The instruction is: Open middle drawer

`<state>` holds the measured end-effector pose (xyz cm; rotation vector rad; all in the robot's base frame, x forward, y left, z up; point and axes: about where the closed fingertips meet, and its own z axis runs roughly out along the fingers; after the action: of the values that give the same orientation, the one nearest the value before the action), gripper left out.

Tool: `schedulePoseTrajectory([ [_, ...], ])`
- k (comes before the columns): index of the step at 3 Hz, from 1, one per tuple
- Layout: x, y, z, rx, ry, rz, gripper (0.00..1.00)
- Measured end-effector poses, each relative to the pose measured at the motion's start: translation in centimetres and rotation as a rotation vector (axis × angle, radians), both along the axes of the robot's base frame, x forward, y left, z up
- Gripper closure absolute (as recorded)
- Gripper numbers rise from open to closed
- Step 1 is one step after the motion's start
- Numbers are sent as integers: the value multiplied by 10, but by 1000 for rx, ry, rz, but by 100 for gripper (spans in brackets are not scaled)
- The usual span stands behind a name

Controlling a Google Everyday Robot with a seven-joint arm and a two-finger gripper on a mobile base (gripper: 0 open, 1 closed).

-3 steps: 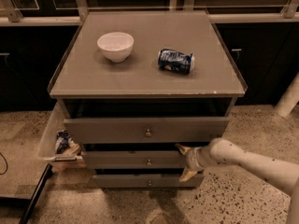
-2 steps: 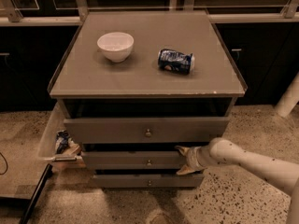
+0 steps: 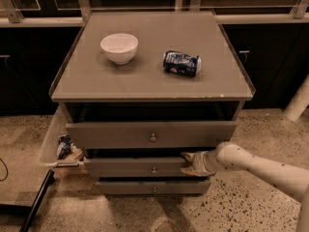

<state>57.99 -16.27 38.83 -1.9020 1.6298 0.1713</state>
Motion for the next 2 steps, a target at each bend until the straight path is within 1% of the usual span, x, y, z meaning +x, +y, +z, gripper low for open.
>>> schedulePoseTrajectory([
  [1,0,0,0,0,0,0,86],
  [2,0,0,0,0,0,0,62],
])
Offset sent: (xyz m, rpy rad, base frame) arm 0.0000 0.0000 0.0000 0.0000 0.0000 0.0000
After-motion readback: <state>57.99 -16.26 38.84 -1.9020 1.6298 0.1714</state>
